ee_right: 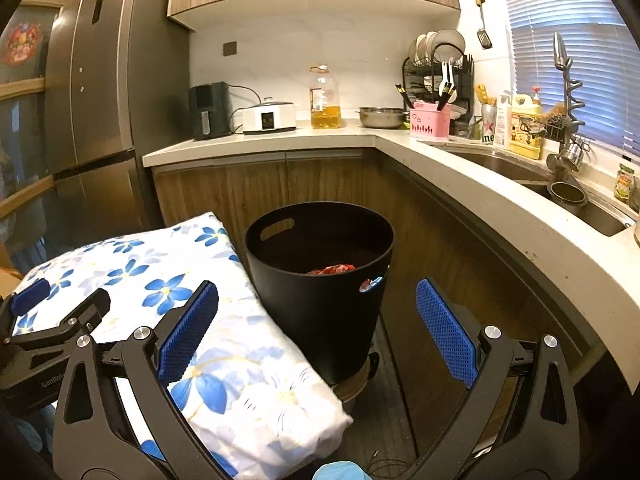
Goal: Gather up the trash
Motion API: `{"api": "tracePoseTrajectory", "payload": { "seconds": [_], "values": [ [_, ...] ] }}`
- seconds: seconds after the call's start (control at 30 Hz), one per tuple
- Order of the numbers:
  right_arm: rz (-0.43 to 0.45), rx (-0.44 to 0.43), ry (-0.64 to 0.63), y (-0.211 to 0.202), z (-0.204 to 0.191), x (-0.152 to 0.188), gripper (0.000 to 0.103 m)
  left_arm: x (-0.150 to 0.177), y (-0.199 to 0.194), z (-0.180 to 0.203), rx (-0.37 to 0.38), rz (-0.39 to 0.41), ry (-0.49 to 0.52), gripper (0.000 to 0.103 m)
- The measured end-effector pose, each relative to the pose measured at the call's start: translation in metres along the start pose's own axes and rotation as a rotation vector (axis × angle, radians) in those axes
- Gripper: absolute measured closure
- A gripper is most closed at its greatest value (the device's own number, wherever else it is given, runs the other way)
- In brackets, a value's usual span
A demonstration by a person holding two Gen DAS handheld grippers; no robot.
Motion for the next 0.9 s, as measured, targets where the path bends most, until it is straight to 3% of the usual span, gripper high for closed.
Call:
{"api": "tracePoseTrajectory", "payload": {
  "seconds": [0.37, 0.9],
  "values": [
    [0.017, -0.047, -0.026, -0.029, -0.010, 0.008, 0.005, 0.010, -0.027, -0.010, -0.040, 0.014, -0.005, 0.005],
    [0.019, -0.114, -0.043, -0.035, -0.025, 0.011, 0.005, 0.018, -0.043, -0.030, -0.108, 0.028, -0.036, 0.005]
  ]
}}
Point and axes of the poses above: each gripper's, at about its wrist camera, not at the fingertips, and y roughly the way its jaws point, z to its right, x to its underside, the point moved 1 cm from there along y, roughly the way its jaws point, and after that the axes turned 9 degrees about -y, right-handed, at the moved point
